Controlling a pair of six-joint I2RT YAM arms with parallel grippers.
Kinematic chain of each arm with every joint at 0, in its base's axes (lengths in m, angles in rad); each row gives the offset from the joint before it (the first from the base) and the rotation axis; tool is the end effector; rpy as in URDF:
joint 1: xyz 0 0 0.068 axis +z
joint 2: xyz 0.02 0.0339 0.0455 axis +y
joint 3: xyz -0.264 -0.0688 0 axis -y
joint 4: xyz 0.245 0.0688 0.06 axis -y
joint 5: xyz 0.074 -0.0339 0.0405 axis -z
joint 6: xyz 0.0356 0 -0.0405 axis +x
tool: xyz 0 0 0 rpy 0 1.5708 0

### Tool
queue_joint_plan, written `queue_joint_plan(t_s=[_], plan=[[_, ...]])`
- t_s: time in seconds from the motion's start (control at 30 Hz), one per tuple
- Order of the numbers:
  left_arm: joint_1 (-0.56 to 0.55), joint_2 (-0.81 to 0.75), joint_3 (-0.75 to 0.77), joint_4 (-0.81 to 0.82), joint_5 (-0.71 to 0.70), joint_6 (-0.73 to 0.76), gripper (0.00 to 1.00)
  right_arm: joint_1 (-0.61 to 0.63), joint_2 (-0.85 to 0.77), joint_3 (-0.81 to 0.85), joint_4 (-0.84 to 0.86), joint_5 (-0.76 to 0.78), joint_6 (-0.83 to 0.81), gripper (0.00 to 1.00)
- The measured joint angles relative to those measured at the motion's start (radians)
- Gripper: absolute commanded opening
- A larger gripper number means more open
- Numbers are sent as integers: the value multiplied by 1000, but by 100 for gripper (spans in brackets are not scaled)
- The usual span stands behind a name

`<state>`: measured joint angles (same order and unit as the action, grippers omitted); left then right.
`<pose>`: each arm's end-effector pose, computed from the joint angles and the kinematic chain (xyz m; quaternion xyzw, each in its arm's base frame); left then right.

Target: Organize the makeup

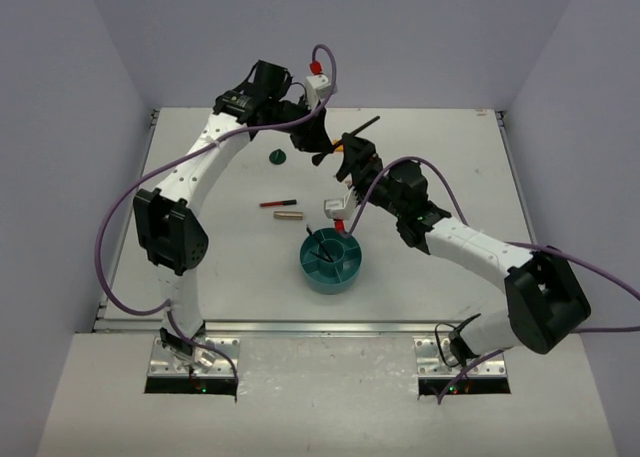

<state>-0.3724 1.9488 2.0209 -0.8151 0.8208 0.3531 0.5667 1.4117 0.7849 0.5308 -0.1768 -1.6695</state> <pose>0.3909 -0.1807 0.3699 0.4479 0.7280 -0.3688 0.3652 0.2669 0.1773 0.2686 -0.6890 0.2691 -0.2952 0.6047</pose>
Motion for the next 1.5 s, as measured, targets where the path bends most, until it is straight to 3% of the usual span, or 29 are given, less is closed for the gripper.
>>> queue_joint_plan(t_s=[0.2,0.33,0.47,0.5,0.57,0.73,0.83,0.87,0.97,1.13,1.27,1.37,1.5], plan=[[-5,-19,0,-3,29,-1,0,0,57,42,22,16,4,69],[-10,-23,-2,-20,30,1,0,1,93,63,42,21,9,50],[-12,-23,-7,-48,29,7,0,6,115,68,73,21,21,38],[-13,-23,-8,-55,28,9,0,7,120,69,78,21,20,33],[-13,-23,-9,-67,24,14,0,11,129,71,89,21,23,7],[-13,-23,-9,-88,9,31,2,16,142,72,97,28,29,0],[-13,-23,-8,-94,3,33,84,20,142,72,96,37,56,0],[-13,-23,-6,-94,-1,32,100,20,142,72,94,42,77,0],[-13,-23,11,-96,-40,16,100,20,131,74,55,69,165,0],[11,-32,53,-22,-143,-62,100,-20,78,142,-216,25,521,0],[89,-50,68,50,-211,-151,100,-128,-31,147,-343,-198,873,0],[177,-64,56,94,-264,-194,100,-185,-120,92,-240,-364,1168,0],[254,-115,-63,144,-363,-190,100,-168,-152,-48,141,-560,1647,0]])
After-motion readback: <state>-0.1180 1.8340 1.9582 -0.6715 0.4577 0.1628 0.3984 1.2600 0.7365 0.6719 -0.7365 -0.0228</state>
